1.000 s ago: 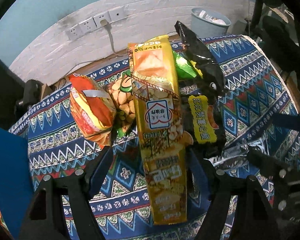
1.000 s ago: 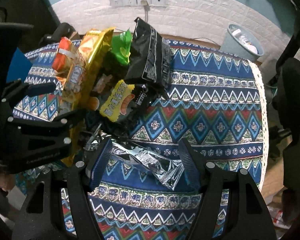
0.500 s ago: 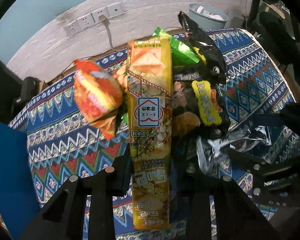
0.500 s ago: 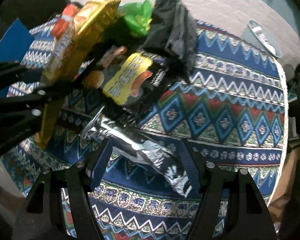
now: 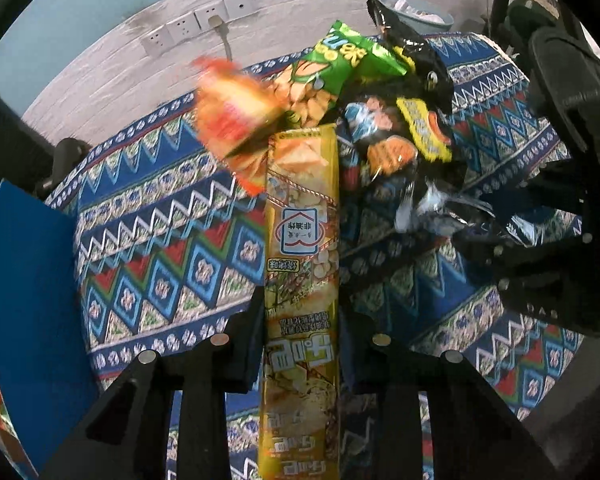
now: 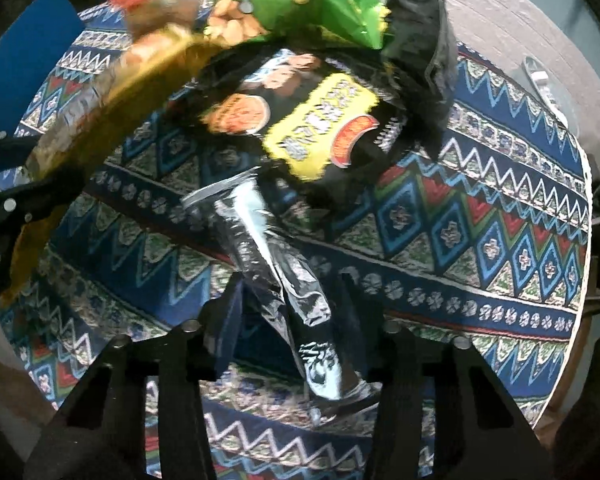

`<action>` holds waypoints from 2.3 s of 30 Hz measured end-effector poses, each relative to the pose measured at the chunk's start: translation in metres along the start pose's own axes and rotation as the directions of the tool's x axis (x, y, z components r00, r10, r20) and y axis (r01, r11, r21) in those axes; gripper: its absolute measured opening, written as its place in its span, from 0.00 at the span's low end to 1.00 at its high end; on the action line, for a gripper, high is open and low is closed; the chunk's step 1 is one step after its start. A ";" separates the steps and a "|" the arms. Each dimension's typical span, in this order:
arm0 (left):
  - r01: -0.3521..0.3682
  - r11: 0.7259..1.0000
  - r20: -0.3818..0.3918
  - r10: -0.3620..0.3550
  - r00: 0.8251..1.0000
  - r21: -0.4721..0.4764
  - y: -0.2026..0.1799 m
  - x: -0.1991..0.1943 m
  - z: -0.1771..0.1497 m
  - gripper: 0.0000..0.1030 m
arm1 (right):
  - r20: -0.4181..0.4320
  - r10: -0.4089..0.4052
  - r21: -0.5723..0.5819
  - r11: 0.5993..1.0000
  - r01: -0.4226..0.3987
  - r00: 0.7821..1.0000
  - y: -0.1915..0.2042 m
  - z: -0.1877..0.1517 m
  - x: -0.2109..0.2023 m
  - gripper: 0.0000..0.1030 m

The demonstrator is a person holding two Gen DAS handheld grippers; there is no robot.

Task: Organize snacks
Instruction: 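Grasp the long yellow biscuit box with the left tool while the right tool grasps the silver foil bar, then carry the yellow box and silver bar over the cardboard box and open both tools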

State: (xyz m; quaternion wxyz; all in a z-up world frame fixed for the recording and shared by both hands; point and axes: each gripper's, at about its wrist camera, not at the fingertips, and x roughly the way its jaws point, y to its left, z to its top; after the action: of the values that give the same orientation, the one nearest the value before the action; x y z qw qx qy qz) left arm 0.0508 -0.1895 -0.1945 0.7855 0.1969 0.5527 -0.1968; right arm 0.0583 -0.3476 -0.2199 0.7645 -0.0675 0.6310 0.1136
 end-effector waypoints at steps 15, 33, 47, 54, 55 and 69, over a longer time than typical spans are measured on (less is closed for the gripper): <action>-0.034 0.998 0.041 0.036 0.999 -0.061 0.039 -0.034 -0.040 0.31 | 0.037 0.022 0.036 0.999 -0.024 0.999 0.045 -0.010 -0.028 0.27; -0.056 0.988 0.155 0.078 0.985 -0.146 0.078 -0.101 -0.054 0.31 | 0.155 0.024 0.023 0.999 -0.028 0.988 0.063 0.004 -0.096 0.27; -0.061 0.975 0.220 0.109 0.969 -0.213 0.109 -0.141 -0.065 0.31 | 0.238 0.058 -0.008 0.998 -0.057 0.970 0.093 0.026 -0.127 0.27; -0.057 0.962 0.240 0.123 0.963 -0.266 0.131 -0.155 -0.069 0.31 | 0.272 0.086 -0.040 0.996 -0.078 0.959 0.114 0.040 -0.143 0.27; -0.054 0.961 0.242 0.123 0.962 -0.272 0.133 -0.156 -0.069 0.31 | 0.279 0.090 -0.047 0.996 -0.080 0.956 0.119 0.045 -0.146 0.27; -0.094 0.923 0.250 0.197 0.948 -0.374 0.185 -0.167 -0.091 0.31 | 0.311 0.161 -0.123 0.984 -0.128 0.937 0.180 0.092 -0.157 0.27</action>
State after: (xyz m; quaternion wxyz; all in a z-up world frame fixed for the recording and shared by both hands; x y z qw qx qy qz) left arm 0.0245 0.0298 -0.0482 0.8914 0.0618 0.4449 -0.0599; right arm 0.0715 -0.1649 -0.0413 0.8418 -0.0399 0.4954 0.2106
